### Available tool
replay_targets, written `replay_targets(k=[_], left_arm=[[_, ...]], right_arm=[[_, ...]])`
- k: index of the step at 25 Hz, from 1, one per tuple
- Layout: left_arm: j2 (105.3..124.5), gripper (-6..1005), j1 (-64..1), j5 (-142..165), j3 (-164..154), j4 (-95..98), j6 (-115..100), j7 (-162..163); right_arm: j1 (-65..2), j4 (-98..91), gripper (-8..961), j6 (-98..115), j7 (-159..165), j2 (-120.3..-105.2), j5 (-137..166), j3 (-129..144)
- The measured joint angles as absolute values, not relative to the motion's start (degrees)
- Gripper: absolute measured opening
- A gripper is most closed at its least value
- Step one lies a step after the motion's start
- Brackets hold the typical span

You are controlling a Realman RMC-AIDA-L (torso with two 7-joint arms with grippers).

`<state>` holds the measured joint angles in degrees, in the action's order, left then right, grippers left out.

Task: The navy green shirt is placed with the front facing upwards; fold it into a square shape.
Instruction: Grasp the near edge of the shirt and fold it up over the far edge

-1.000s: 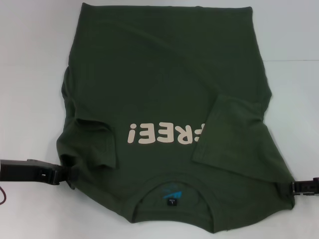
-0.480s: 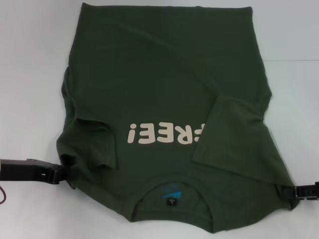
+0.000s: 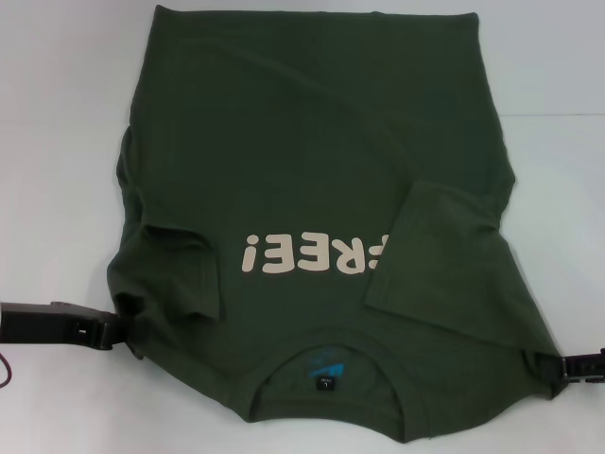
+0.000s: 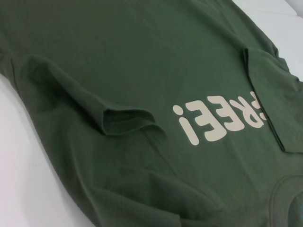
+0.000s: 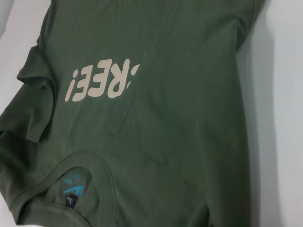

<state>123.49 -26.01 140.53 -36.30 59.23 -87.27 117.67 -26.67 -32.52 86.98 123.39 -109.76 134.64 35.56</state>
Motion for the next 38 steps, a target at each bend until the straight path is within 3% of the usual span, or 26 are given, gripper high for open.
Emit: replay_targets(k=[5,11,21,27,38], left_arm=[[123.49,47,-26.01,140.53,-36.3,59.23,-87.27,117.67],[123.49,47,-26.03,140.53,-36.29,59.24,-87.27,117.69],[123.49,47,-26.18,140.53,-36.3,59.24,-87.27,117.7],[123.49,47,-26.19,140.5,-36.21,59.33,-87.5,117.93],[122.96,48,-24.89,135.89,-32.4,60.13,-95.81,117.74]], right_arm=[[-26.99,-32.52,506,87.12,123.39,-109.82,135.43,36.01],[-27.24,-32.59,319,87.21,123.49,-109.83,136.1,35.97],[-27.17,-32.8,92,86.57,124.62,-109.85,136.13,36.05],[-26.22,-34.06,27,86.47,124.21,-110.08,135.94,34.78],[-23.14,-36.0,27,88.76,118.15,-110.55,135.42,25.06]])
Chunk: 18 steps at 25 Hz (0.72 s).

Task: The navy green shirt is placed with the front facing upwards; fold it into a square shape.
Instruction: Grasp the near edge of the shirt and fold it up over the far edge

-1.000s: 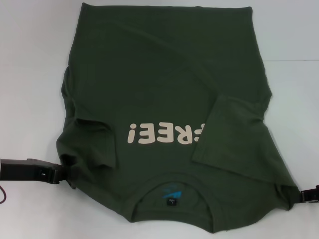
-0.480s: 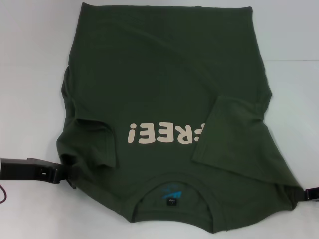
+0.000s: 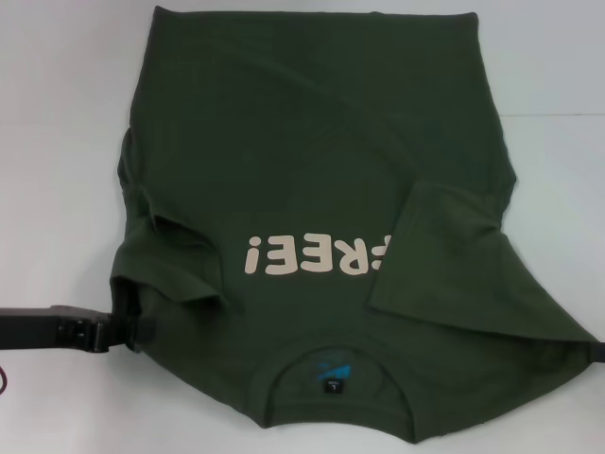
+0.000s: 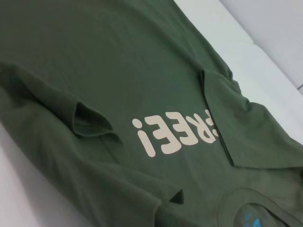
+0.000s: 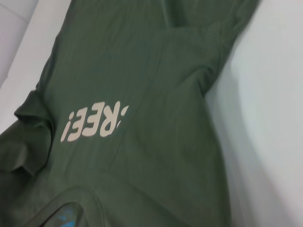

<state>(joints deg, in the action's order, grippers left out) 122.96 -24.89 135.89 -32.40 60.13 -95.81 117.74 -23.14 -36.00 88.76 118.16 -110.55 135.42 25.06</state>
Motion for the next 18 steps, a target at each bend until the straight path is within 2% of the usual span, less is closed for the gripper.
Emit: replay_targets(k=[18], left_arm=[[123.9,46,-20.83,135.18,-31.63,59.45,-102.65,118.08]], right_arm=[[-17.9,-36.1,28,94.86,110.7,-110.62,135.28,15.55]])
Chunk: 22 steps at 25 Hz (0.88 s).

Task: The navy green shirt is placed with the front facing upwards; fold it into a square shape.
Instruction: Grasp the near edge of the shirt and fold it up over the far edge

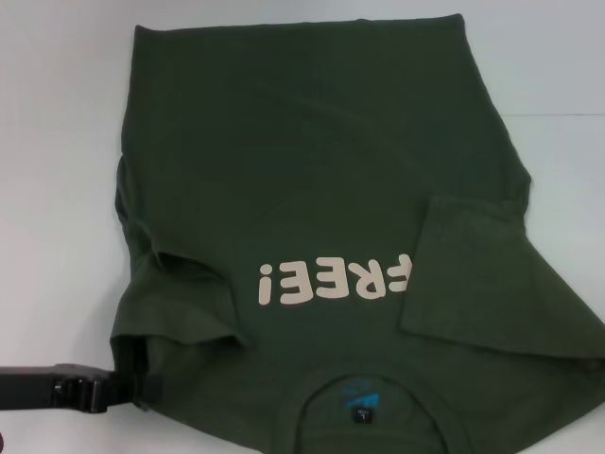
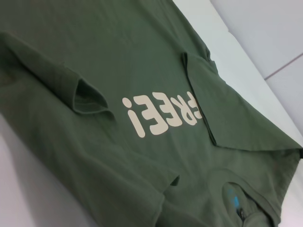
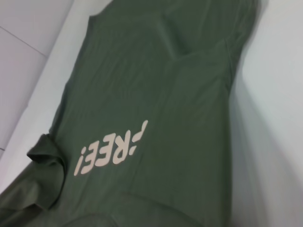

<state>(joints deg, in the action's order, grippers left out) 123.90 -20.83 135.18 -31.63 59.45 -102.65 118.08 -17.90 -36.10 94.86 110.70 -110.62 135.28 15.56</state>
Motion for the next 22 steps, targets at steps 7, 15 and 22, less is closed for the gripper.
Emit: replay_targets(k=[7,15,22], left_arm=[[124.01,47,-19.8,135.08,-30.66,59.0,-104.27,117.71],[123.48,47,-22.38,134.69,-30.13,57.48,-103.82,118.08],[120.95,48,-30.77,134.16,-29.16,53.65,-99.67,119.92]], right_arm=[[-15.24,-36.12,28,96.31,109.07,-110.96,135.16,14.0],[-14.78,-36.13,28,97.81,108.6,-111.05,134.91,11.44],[-21.8,-35.99,29,97.5,109.33,-110.74,134.52,10.25]])
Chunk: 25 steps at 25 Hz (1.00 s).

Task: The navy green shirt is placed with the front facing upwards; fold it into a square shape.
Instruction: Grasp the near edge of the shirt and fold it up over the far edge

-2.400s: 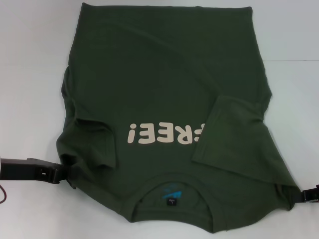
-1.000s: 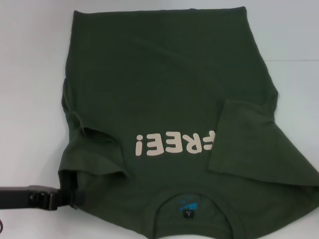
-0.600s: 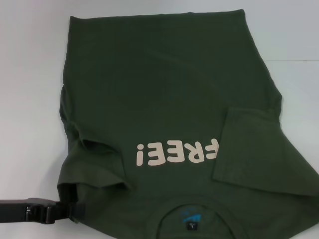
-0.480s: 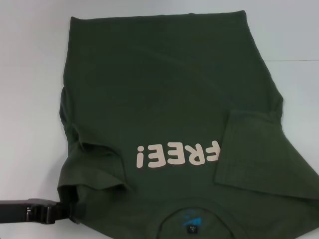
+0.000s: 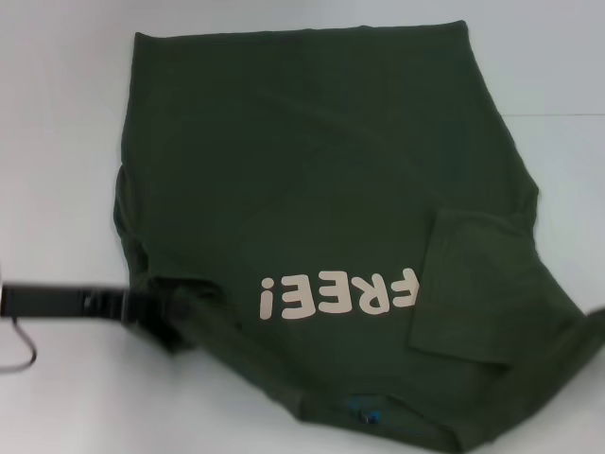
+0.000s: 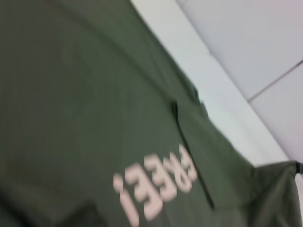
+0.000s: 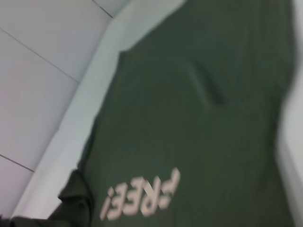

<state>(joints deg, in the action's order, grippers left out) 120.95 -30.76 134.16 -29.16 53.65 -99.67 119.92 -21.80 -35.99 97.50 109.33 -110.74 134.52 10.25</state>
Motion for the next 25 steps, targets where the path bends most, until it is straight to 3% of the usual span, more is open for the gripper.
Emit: replay_targets(k=[5,9,17,25], left_arm=[[118.35,48,-37.71,132.95,-28.73,49.23,-92.68,121.08],[117.61,47,-42.13,132.88,-28.73,46.07,-84.09,121.02],[118.53,57,-48.39,130.51,-29.58,39.54,-63.34,116.51],[120.25,71,-53.43,122.59,-29.87,30.53,-44.29,103.77]], right_arm=[[-28.17,-35.92,29,92.93,110.91,-110.14,133.12,10.2],[-33.03,-35.75,29,87.14,111.77,-110.07,131.45,10.77],[-40.87,-32.4,27,70.73,110.66,-111.42,129.16,13.25],[-44.35,-28.56,27,53.71,106.77,-112.62,121.39,20.16]])
